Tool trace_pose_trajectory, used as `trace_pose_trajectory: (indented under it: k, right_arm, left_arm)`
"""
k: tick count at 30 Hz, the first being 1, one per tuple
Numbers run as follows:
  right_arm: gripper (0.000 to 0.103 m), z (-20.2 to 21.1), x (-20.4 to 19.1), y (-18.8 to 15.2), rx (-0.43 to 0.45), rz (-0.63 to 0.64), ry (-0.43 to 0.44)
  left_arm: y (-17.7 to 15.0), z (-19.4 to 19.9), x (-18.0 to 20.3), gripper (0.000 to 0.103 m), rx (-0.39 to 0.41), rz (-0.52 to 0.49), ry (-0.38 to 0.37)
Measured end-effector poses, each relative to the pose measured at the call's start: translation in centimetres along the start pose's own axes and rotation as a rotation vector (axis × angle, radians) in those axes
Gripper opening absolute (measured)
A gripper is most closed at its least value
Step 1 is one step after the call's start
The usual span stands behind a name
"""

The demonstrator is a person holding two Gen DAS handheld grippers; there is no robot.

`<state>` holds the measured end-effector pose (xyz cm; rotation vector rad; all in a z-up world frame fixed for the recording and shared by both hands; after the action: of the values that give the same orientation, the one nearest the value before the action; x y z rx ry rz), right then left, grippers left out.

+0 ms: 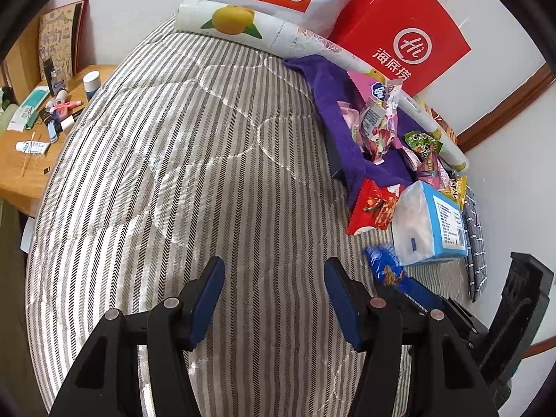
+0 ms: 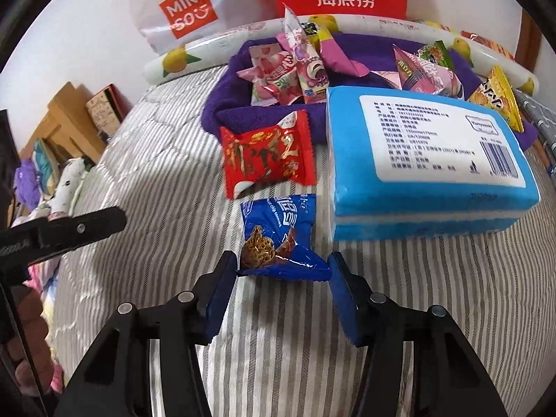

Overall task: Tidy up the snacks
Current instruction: 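Grasp the blue chocolate packet with the right tool while the left tool grasps the red snack bag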

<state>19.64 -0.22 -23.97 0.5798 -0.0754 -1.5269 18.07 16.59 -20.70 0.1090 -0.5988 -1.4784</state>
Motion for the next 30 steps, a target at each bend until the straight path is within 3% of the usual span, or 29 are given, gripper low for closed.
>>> trace_pose_trajectory:
  k: [11, 24, 30]
  right_arm:
    - [0.053, 4.4, 3.0, -2.3, 0.019, 0.035, 0.047]
    - [0.054, 8.1, 14.0, -2.6, 0.071, -0.059, -0.028]
    - [0.056, 8.1, 16.5, -3.5, 0.043, -0.028, -0.047]
  left_arm:
    - [0.0, 1.2, 4.0, 0.057, 0.018, -0.041, 0.016]
    - [0.0, -0.5, 10.5, 0.057, -0.007, -0.112, 0.011]
    - [0.1, -1.7, 12.2, 0.057, -0.026, -0.136, 0.006]
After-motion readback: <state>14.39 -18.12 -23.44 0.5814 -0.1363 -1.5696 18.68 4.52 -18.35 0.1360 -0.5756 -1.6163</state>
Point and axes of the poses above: each gripper's, at about its wrist camera, not at the fingertips, and z roughly against the way its jaws point, x to its right, y to its top, the point moved 8 cm from there along -z, roughly the way its jaws point, and after that the axes turned 13 degrees about -z, right-handed, at the moved point
